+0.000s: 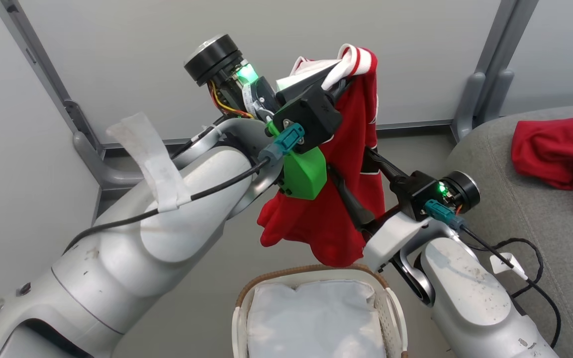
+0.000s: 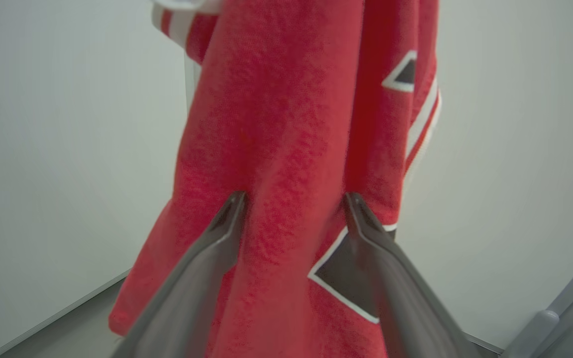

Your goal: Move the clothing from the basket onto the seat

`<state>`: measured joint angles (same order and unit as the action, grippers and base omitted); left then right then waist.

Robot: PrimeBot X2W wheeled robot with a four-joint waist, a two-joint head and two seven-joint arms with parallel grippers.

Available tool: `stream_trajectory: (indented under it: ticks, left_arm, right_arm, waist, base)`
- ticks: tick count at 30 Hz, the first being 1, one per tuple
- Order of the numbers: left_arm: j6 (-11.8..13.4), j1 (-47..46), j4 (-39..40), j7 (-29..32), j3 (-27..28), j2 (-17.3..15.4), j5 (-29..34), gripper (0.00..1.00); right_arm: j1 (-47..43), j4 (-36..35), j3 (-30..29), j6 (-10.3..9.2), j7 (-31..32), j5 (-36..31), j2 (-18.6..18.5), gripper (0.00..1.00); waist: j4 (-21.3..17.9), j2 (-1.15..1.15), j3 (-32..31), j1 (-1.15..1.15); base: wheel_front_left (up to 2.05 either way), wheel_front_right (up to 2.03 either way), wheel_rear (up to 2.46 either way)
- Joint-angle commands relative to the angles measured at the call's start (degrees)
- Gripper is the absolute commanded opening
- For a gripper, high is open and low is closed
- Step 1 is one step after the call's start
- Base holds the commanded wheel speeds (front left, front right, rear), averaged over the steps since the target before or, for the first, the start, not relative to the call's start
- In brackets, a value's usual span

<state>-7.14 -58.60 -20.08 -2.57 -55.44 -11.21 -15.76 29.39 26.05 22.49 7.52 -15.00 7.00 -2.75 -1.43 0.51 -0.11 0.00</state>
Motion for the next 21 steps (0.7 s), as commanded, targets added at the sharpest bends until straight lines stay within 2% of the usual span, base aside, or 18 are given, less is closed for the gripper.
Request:
stream_trajectory:
  ticks: [1,7,8,9,10,11,12,14,21]
  left_arm:
    - [-0.1,-1.2,0.9,0.1,0.0,0.4,-0.5,0.0]
    - [-0.2,-1.4,3.5,0.7,-0.5,0.8,-1.6,0.0]
    - [-0.1,-1.4,3.9,0.8,-0.5,0.8,-1.8,0.0]
    - [-0.1,-1.2,4.2,0.9,-0.4,0.9,-2.1,0.0]
    - [-0.1,-1.0,4.4,0.9,-0.3,0.8,-2.3,0.0]
    - [0.0,-0.7,4.6,1.0,-0.3,0.7,-2.5,0.0]
    - [0.2,-0.4,4.6,1.1,-0.3,0.5,-2.8,0.0]
    - [0.4,0.4,4.4,1.2,0.0,0.1,-3.4,0.0]
    - [1.5,4.6,1.6,-0.4,2.2,-1.9,-7.2,0.0]
  right_arm:
    - [0.2,1.0,-0.3,-0.06,-0.3,-0.3,-0.2,1.0]
    - [1.1,4.8,0.0,-0.06,-0.3,1.3,-0.2,1.0]
    - [1.4,5.2,0.1,-0.06,-0.3,1.6,-0.2,0.73]
    - [1.7,5.4,0.3,-0.06,-0.3,1.9,-0.2,0.38]
    - [1.9,5.5,0.5,-0.06,-0.3,2.1,-0.2,0.26]
    - [2.1,5.5,0.8,-0.06,-0.3,2.3,-0.2,0.26]
    - [2.4,5.3,0.9,-0.06,-0.3,2.4,-0.2,0.07]
    - [2.7,4.9,0.9,-0.06,-0.3,2.7,-0.3,0.0]
    - [2.3,3.8,0.1,-0.06,-0.3,2.8,-0.3,0.0]
  waist:
    - [0.7,-0.51,-0.4,0.0]
    - [1.9,-0.51,-0.7,0.0]
    - [2.0,-0.51,-0.7,0.0]
    - [2.2,-0.51,-0.6,0.0]
    - [2.3,-0.51,-0.6,0.0]
    - [2.5,-0.51,-0.6,0.0]
    - [2.5,-0.51,-0.5,0.0]
    - [2.7,-0.51,-0.4,0.0]
    - [2.1,-0.51,0.1,0.0]
  base:
    - [0.0,0.0,0.0]
    - [0.0,0.0,0.0]
    - [0.0,0.0,0.0]
    - [0.0,0.0,0.0]
    - [0.0,0.0,0.0]
    - [0.0,0.0,0.0]
    - [0.0,0.0,0.0]
    - [0.0,0.0,0.0]
    - [0.0,0.0,0.0]
